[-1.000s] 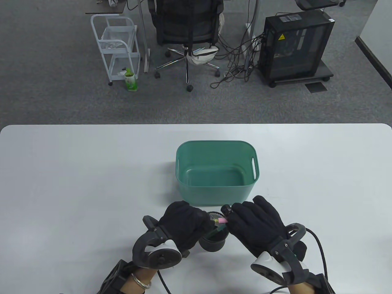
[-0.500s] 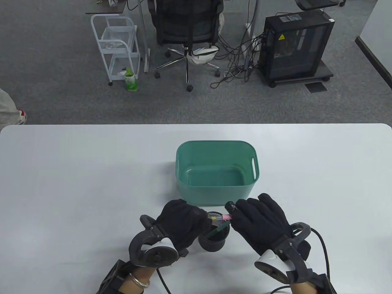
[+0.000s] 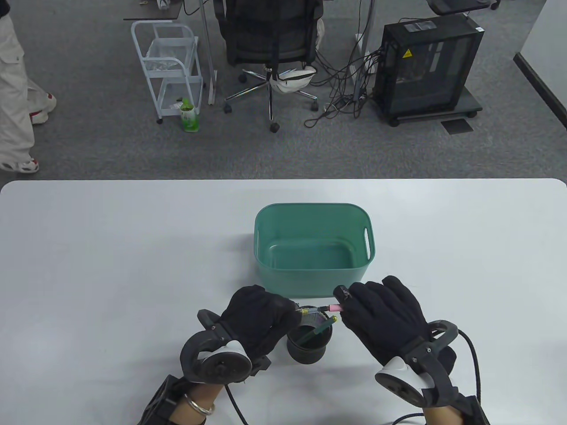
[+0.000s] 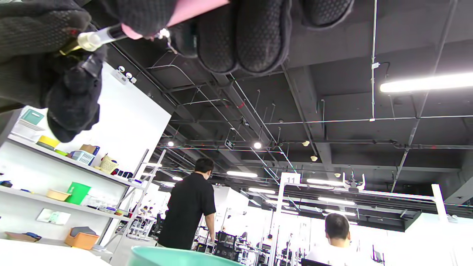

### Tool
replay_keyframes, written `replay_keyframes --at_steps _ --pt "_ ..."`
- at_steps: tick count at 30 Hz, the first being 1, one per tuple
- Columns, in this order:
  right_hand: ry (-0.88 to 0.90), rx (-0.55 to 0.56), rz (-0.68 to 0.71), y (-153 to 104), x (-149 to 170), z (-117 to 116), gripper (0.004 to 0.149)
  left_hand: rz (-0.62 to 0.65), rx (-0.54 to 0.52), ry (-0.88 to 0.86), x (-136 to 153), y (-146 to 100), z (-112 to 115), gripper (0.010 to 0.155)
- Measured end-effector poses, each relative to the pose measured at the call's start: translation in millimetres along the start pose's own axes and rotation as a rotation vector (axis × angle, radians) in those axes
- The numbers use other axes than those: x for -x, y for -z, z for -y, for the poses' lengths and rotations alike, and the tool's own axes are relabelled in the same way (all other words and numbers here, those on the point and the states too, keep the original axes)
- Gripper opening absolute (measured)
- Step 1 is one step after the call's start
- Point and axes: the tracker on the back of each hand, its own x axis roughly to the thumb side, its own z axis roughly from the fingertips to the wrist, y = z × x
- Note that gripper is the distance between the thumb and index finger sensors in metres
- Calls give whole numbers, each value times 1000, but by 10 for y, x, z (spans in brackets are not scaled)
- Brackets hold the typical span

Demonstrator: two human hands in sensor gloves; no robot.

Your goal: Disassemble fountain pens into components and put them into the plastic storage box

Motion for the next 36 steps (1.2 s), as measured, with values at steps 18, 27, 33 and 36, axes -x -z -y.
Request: replay_keyframes --at_steps 18,27,33,36 --pt "-24 27 -53 -11 135 65 44 -28 -16 0 38 1 -49 50" --pt "-32 48 -74 -19 184 114 44 -46 -14 -2 60 5 -51 50" --pt "-30 55 -79 -27 197 124 44 -46 -6 5 61 11 -42 50" --pt "-27 57 -80 -28 198 129 44 -47 -4 7 59 14 -40 50"
